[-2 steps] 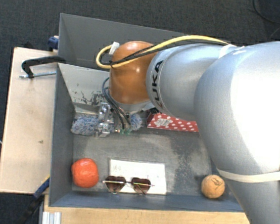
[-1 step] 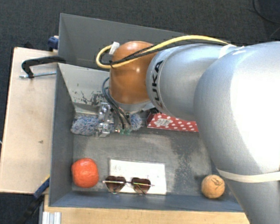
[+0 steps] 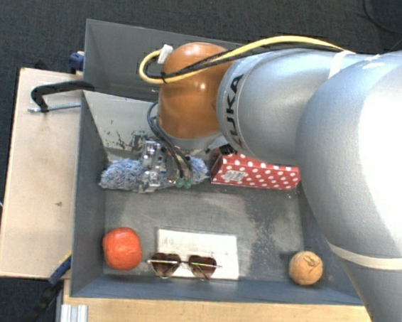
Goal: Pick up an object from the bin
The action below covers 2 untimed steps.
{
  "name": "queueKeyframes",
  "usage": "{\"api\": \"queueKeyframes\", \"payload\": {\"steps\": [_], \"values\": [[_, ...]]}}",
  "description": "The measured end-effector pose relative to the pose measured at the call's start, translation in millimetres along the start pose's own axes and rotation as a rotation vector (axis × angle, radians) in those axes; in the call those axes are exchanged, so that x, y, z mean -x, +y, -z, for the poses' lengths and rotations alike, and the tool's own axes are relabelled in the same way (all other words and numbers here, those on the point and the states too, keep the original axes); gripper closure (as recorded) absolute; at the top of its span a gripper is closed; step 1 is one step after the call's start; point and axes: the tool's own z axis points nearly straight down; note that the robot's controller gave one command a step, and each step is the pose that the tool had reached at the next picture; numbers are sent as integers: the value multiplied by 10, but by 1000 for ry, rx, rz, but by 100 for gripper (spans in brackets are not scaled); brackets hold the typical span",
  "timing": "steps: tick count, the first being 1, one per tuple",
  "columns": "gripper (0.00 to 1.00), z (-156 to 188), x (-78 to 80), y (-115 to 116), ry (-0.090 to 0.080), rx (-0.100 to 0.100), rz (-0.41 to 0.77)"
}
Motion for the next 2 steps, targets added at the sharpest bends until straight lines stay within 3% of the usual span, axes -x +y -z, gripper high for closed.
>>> {"api": "queueKeyframes", "payload": {"steps": [1,2], "values": [[100,160,7,27,-2,1,8],[100,1088,-510,-161,-2,1,43]]}}
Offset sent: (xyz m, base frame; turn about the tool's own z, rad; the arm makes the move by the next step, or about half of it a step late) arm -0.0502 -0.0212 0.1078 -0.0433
